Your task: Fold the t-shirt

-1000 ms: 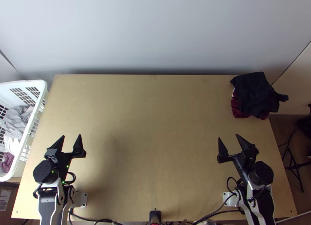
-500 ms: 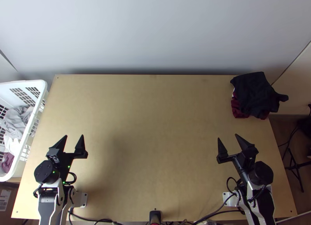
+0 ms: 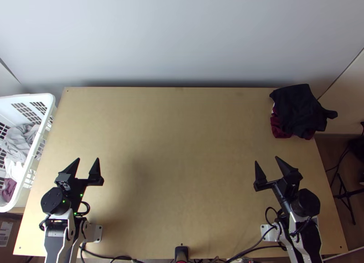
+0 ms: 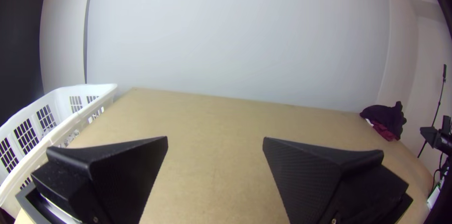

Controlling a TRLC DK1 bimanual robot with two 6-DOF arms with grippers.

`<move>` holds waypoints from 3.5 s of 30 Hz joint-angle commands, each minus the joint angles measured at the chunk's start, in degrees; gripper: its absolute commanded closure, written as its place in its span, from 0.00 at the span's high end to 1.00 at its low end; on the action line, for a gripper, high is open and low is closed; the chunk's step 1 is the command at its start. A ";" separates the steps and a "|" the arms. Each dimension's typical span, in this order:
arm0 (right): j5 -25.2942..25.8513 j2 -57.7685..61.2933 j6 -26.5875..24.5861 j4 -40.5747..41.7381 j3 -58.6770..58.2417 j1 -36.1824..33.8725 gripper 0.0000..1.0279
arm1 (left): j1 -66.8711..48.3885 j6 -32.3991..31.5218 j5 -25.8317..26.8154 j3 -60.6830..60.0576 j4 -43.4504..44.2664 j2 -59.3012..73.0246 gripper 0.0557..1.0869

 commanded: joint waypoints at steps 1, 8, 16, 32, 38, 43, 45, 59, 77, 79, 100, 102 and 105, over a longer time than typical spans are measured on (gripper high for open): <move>0.17 0.05 -0.65 0.01 0.02 -0.99 0.96 | -1.69 0.15 -1.07 -0.10 -0.52 0.74 0.95; 2.54 2.34 -4.34 9.06 2.13 -3.45 0.96 | 2.35 0.59 -0.02 0.96 6.16 7.24 0.94; 2.98 34.24 -4.78 12.40 22.96 -2.92 0.96 | 7.71 9.55 -0.02 26.18 1.86 35.10 0.95; 12.03 62.46 -4.25 -0.78 61.45 6.04 0.96 | 7.36 5.60 7.63 75.22 -12.56 67.97 0.94; 12.47 72.92 -4.16 -3.86 74.64 6.04 0.96 | 3.76 4.37 7.63 91.22 -18.44 83.53 0.95; 12.47 81.70 -3.90 -5.61 84.39 4.90 0.96 | 1.47 3.23 7.63 104.05 -22.40 94.43 0.95; 12.47 85.57 -2.49 -8.87 89.31 3.93 0.96 | 0.77 2.87 7.63 107.92 -23.89 98.03 0.95; 12.47 99.90 -1.70 -14.14 99.42 3.32 0.96 | 0.33 4.63 6.23 114.34 -28.38 101.46 0.95; 5.53 102.45 0.06 -19.50 101.97 13.42 0.96 | 14.04 11.58 6.23 108.27 -38.40 97.77 0.95; 5.53 102.62 0.94 -19.41 102.06 15.09 0.96 | 17.64 13.16 6.14 107.48 -38.57 98.21 0.94; 5.44 113.43 1.64 -22.84 113.84 37.86 0.96 | 47.00 27.57 4.82 98.78 -37.43 105.68 0.94; 5.44 114.40 1.64 -23.81 115.33 39.35 0.96 | 49.37 28.45 4.82 98.78 -36.29 108.05 0.94; 5.44 115.63 1.73 -24.77 117.70 41.20 0.96 | 52.63 29.33 4.56 99.04 -34.97 112.01 0.94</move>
